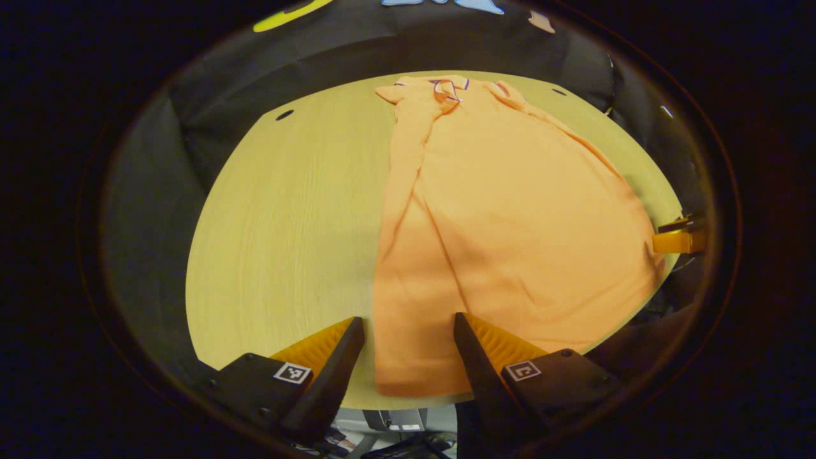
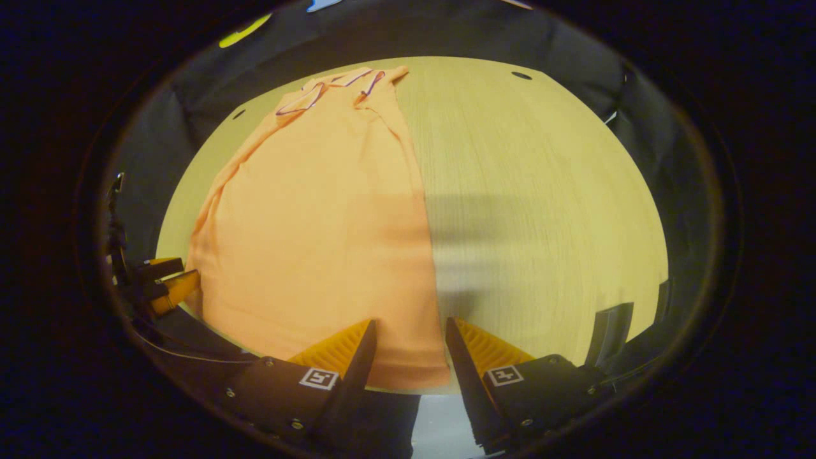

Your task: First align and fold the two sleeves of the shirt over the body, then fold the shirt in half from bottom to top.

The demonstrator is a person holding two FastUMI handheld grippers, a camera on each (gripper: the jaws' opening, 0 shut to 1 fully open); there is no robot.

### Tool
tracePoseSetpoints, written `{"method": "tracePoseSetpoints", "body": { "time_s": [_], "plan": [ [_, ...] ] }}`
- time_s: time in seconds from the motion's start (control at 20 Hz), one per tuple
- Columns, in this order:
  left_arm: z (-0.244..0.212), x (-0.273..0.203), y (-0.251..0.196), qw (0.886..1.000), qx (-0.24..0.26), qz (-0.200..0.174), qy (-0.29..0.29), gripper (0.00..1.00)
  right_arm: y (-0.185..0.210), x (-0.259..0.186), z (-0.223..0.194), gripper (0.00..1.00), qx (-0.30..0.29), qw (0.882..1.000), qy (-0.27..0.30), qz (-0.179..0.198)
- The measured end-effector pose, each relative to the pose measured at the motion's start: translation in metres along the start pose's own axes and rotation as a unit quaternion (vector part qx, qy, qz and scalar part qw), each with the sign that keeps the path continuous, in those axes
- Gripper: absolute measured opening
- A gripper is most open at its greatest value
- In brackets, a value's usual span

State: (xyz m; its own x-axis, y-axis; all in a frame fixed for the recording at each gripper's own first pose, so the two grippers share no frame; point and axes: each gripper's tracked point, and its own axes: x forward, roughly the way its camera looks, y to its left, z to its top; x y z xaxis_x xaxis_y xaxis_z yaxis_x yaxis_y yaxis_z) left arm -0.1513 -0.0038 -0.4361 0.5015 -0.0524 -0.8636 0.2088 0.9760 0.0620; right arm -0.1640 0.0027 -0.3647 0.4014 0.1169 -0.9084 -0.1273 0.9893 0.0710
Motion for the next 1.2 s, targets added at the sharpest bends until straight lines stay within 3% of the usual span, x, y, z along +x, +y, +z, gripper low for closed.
{"method": "tracePoseSetpoints", "body": {
  "time_s": [0.05, 0.2, 0.25, 0.4, 0.45, 0.5, 0.55, 0.7, 0.75, 0.8, 0.85, 0.9, 1.0, 1.1, 1.2],
  "plan": [
    [0.000, 0.001, 0.000, 1.000, 0.004, 0.000, 0.006, 0.94, 0.000, 0.002, -0.003, 0.70, -0.005, 1.000, 0.007, -0.005],
    [0.000, 0.001, -0.005, 1.000, -0.006, -0.014, 0.018, 0.93, 0.000, 0.004, -0.003, 0.69, -0.028, 0.999, 0.014, -0.022],
    [0.001, 0.003, -0.006, 1.000, -0.009, -0.019, 0.018, 0.85, 0.001, 0.004, -0.005, 0.69, -0.041, 0.999, 0.020, -0.030],
    [0.000, 0.006, -0.010, 0.999, -0.020, -0.027, 0.029, 0.82, 0.002, 0.004, -0.003, 0.70, -0.051, 0.997, 0.037, -0.035],
    [0.003, 0.004, -0.011, 0.999, -0.027, -0.031, 0.029, 0.78, 0.002, 0.004, -0.003, 0.65, -0.048, 0.997, 0.044, -0.035],
    [0.004, 0.005, -0.011, 0.999, -0.032, -0.032, 0.028, 0.75, 0.001, 0.004, -0.003, 0.70, -0.048, 0.997, 0.050, -0.035],
    [0.003, 0.006, -0.012, 0.999, -0.028, -0.034, 0.029, 0.85, 0.003, 0.005, -0.002, 0.65, -0.051, 0.997, 0.053, -0.033],
    [0.006, 0.006, -0.019, 0.999, -0.019, -0.042, 0.028, 0.60, 0.007, 0.006, 0.002, 0.56, -0.061, 0.996, 0.058, -0.032],
    [0.007, 0.008, -0.021, 0.999, -0.016, -0.044, 0.027, 0.60, 0.009, 0.006, 0.001, 0.46, -0.065, 0.996, 0.058, -0.030],
    [0.009, 0.007, -0.024, 0.998, -0.016, -0.047, 0.025, 0.62, 0.010, 0.007, 0.001, 0.29, -0.070, 0.996, 0.057, -0.030],
    [0.011, 0.007, -0.022, 0.999, -0.022, -0.037, 0.018, 0.48, 0.010, 0.006, 0.003, 0.22, -0.068, 0.996, 0.053, -0.032],
    [0.011, 0.007, -0.024, 0.999, -0.020, -0.033, 0.021, 0.13, 0.011, 0.005, 0.003, 0.03, -0.072, 0.995, 0.058, -0.032],
    [0.012, 0.008, -0.024, 0.999, -0.014, -0.030, 0.023, 0.07, 0.010, 0.007, 0.004, 0.03, -0.068, 0.995, 0.062, -0.032],
    [0.015, 0.006, -0.022, 0.999, -0.028, -0.035, 0.018, 0.06, 0.010, 0.007, 0.004, 0.00, -0.052, 0.996, 0.065, -0.023],
    [0.022, 0.004, -0.022, 0.998, -0.047, -0.043, 0.009, 0.06, 0.019, 0.005, 0.006, 0.00, -0.022, 0.997, 0.068, 0.006]
  ]
}}
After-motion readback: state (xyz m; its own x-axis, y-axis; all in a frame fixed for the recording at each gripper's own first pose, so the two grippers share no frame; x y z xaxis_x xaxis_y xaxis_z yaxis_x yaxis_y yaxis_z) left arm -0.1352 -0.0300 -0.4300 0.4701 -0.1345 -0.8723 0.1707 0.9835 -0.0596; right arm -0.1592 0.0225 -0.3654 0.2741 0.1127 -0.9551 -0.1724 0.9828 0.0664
